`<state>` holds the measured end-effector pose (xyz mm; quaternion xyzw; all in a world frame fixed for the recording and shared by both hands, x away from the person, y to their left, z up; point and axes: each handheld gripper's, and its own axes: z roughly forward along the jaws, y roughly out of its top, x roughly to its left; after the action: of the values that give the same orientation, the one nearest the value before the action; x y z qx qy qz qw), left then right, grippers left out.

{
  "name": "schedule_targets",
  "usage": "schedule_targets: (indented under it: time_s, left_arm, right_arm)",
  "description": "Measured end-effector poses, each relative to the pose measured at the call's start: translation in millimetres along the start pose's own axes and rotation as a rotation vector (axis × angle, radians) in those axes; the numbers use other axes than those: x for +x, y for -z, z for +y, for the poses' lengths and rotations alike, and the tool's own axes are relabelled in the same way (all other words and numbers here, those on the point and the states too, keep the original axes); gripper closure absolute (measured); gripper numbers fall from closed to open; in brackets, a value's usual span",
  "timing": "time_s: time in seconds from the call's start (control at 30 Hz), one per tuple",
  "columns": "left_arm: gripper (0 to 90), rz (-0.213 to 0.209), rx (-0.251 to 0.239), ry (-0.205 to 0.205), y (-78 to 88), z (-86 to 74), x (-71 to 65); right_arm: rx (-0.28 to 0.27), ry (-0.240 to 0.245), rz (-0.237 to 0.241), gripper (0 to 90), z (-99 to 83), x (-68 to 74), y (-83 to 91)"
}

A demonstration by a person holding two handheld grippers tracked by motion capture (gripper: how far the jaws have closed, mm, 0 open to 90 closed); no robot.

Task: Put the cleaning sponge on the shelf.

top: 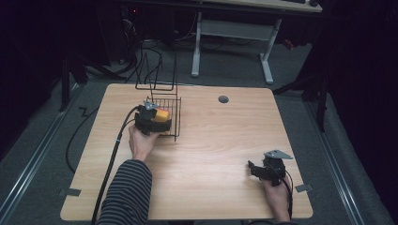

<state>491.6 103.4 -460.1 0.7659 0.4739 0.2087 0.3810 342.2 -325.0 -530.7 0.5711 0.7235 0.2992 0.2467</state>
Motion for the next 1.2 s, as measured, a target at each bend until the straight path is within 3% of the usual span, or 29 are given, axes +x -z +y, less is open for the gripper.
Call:
schedule_targets:
  time_s: [0.33,0.8,1.2]
  left_arm:
    - [0.2,-0.005,0.005,-0.005,3.6,0.1,0.5]
    - [0.0,-0.041,-0.049,-0.011,30.2,-4.1,2.2]
    - [0.1,-0.057,-0.054,-0.022,46.0,-8.6,1.6]
  right_arm:
    - [0.000,0.000,0.001,23.1,0.0,0.0,0.0]
    - [0.000,0.000,0.000,23.1,0.0,0.0,0.0]
    - [0.000,0.000,0.001,23.1,0.0,0.0,0.0]
